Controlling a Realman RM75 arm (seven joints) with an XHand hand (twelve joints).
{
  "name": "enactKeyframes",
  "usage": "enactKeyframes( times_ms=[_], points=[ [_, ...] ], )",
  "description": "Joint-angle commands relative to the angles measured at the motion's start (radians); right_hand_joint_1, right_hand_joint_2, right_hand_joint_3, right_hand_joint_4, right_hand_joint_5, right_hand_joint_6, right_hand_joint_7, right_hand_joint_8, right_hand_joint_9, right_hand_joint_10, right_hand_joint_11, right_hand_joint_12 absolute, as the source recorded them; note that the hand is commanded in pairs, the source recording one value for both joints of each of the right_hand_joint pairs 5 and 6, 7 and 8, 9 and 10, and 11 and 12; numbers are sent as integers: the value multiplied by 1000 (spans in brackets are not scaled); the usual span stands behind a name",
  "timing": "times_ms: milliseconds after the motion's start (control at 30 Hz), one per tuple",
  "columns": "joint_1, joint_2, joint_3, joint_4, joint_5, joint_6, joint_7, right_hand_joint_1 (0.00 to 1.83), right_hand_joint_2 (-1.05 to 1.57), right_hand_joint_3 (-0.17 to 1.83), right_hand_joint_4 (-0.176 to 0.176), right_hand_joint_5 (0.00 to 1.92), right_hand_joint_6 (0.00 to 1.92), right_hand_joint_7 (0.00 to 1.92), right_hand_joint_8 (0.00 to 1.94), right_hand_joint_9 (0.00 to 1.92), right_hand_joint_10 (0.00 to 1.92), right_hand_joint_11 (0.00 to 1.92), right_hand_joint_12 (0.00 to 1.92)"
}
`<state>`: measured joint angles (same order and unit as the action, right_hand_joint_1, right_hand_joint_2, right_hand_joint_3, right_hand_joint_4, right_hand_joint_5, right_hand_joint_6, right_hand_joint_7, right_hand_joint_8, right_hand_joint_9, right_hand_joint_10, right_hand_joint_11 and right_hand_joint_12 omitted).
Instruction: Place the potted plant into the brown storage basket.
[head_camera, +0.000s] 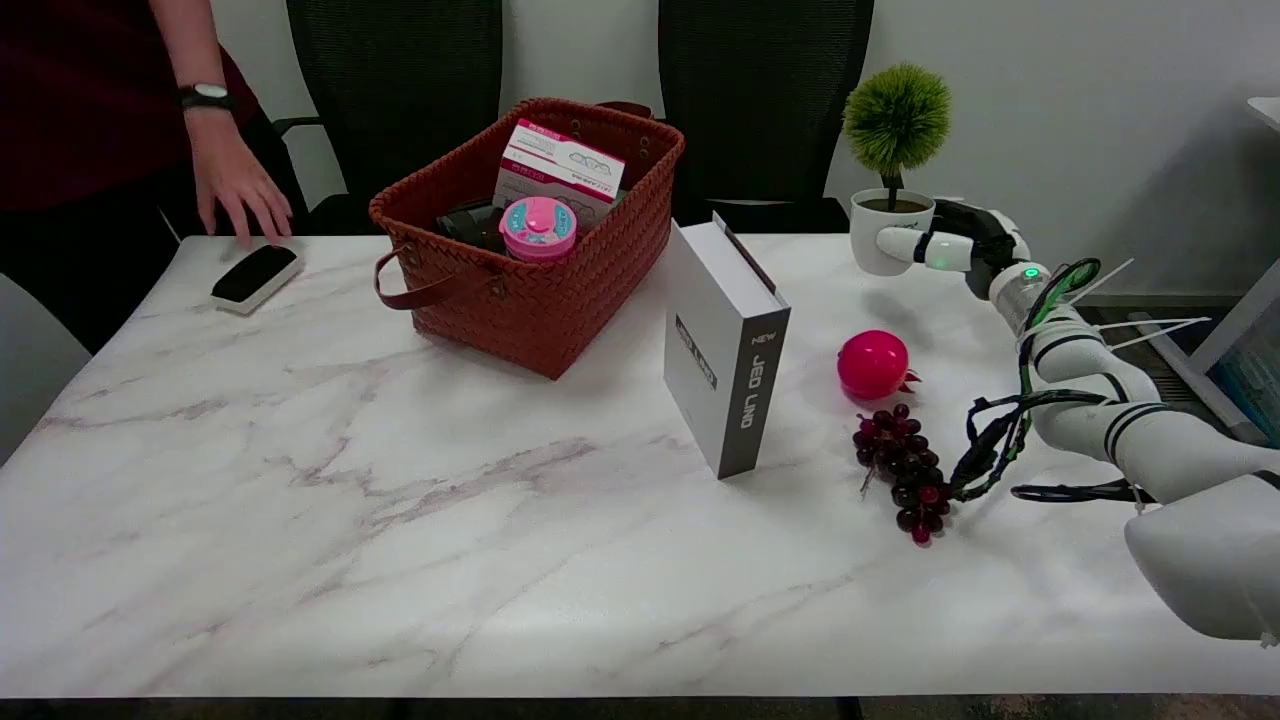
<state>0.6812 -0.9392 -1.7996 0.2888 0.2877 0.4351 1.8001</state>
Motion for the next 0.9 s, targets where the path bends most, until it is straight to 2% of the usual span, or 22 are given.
enactKeyframes(
  times_ms=[33, 900],
  points=[
    [-74, 31, 36, 126, 130, 68, 1, 1323, 817, 563, 0, 703, 703, 924, 924, 977, 977, 736, 736],
    [-82, 19, 12, 450, 165, 19, 1, 1306, 970, 544, 0, 798, 798, 1037, 1037, 1044, 1044, 819, 819]
  ],
)
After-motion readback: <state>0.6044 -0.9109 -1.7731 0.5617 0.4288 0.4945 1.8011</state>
